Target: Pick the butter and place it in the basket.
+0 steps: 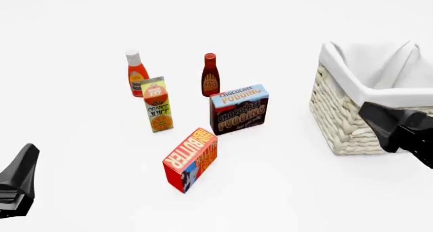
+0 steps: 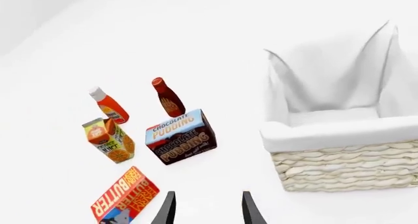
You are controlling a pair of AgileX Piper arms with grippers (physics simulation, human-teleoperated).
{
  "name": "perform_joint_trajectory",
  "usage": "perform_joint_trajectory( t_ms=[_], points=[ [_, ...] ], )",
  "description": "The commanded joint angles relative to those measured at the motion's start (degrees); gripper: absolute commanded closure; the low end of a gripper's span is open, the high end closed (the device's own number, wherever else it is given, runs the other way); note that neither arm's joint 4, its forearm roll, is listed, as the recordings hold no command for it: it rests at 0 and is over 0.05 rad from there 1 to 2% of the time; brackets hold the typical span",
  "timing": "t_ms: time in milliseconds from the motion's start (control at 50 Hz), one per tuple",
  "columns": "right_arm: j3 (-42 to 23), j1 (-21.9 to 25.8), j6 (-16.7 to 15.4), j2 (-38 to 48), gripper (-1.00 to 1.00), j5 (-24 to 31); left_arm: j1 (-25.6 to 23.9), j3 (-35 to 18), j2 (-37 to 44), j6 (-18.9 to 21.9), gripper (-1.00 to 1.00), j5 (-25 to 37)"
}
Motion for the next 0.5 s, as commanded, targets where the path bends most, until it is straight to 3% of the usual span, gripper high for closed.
perform_joint_trajectory(
  t_ms=[20,300,500],
  points=[
    [-3.61,3.18,5.01,7.9,-1.0,-0.09,0.0,0.0,0.0,0.0,-1.0,0.0],
    [-8.17,7.45,10.53,17.98,-1.0,-1.62,0.0,0.0,0.0,0.0,-1.0,0.0],
    [-10.62,8.09,14.08,18.21,-1.0,0.24,0.0,0.0,0.0,0.0,-1.0,0.0]
  ],
)
